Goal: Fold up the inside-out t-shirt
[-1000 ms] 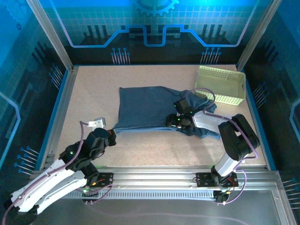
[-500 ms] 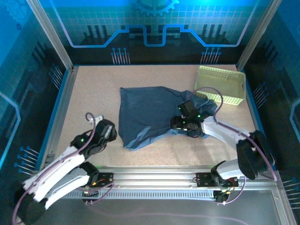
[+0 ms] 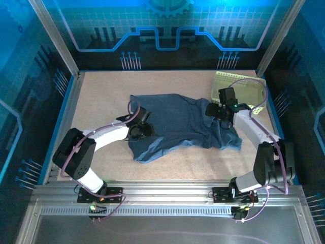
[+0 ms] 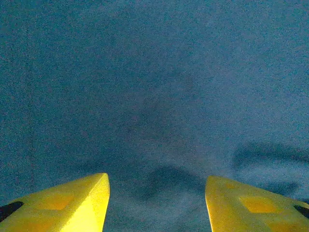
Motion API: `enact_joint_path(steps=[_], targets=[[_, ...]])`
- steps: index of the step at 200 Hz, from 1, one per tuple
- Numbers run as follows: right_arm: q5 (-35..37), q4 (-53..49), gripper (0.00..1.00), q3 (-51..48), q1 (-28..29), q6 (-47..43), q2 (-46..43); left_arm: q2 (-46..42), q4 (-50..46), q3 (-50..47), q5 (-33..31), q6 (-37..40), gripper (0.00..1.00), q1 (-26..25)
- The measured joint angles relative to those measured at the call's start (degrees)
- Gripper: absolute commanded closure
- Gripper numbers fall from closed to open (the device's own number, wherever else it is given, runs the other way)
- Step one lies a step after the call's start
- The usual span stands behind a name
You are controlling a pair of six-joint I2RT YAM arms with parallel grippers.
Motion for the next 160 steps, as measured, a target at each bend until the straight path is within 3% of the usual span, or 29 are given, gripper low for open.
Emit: enact_joint_path(steps=[26, 47, 75, 111, 160], targets=[[-2.03, 0.74, 0.31, 1.07, -1.53, 0.07, 5.33, -0.59, 1.46, -5.29, 0.15, -0.42, 0.43, 0.00], [-4.35, 2.25, 0.40, 1.46, -1.42, 0.55, 9.01, -3.28, 3.48, -7.82, 0.17, -1.07, 0.43, 0.00], [-6.49, 3.69, 0.61, 2.64, -1.42, 0.74, 13.44, -6.34, 5.73, -11.76, -0.28, -2.10, 0.43, 0.44], [-6.88, 3.89, 0.91, 3.45, -1.03, -0.57, 12.87, -11.69, 4.83, -16.22, -2.54, -4.00, 0.41, 1.86], [-6.88, 2.45, 0.98, 4.11, -0.48, -2.54, 4.37, -21.68, -0.13, -22.53, -5.66, -5.20, 0.40, 4.87]])
